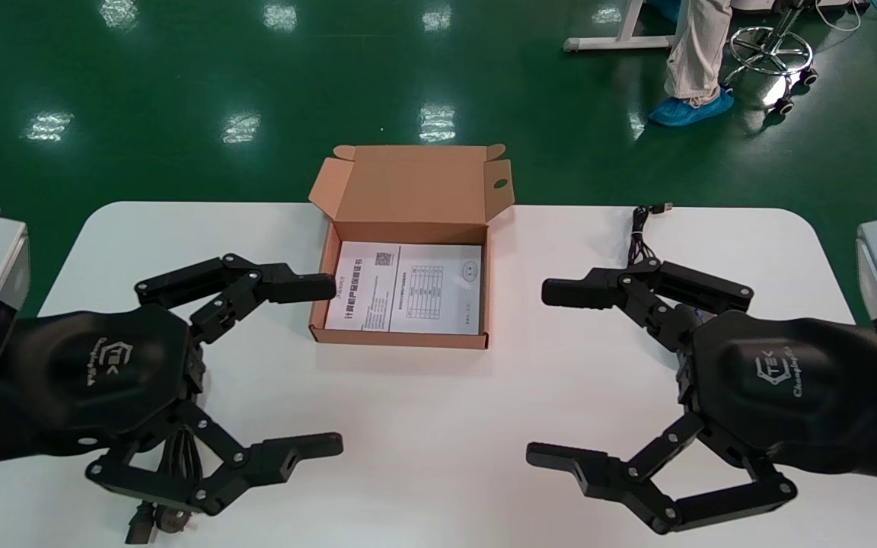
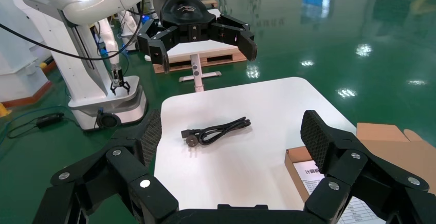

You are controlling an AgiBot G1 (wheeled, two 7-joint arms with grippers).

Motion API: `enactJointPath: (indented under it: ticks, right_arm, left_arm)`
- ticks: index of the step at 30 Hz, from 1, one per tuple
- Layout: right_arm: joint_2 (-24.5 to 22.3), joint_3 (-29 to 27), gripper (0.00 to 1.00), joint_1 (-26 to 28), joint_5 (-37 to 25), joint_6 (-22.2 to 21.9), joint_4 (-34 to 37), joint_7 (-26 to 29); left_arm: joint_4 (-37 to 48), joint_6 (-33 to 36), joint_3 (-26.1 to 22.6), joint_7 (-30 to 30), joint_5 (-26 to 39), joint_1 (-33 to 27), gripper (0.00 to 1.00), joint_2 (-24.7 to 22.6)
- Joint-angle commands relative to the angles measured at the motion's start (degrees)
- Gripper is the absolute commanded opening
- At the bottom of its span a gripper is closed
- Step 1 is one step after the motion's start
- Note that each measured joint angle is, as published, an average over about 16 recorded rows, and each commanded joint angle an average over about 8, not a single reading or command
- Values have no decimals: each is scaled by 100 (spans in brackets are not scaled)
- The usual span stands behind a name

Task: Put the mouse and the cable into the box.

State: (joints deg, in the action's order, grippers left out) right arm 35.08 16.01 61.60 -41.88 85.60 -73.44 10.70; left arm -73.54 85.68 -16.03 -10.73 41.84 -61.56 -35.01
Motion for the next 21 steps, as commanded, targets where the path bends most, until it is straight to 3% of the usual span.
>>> enactJointPath:
  ticks: [1,13,21]
  right_arm:
    - [0,0,100,0,0,0,0,0]
    - [-18,9,100,-38,-120,-59,27,-94]
    - [-32,69,100,-370,-935,-815,328,-613]
  left_arm:
    - [0,0,0,0,0,0,100,0]
    - [33,-67,-1,24,41,34,100,-6]
    - [108,-517,20,461,453,545,100,104]
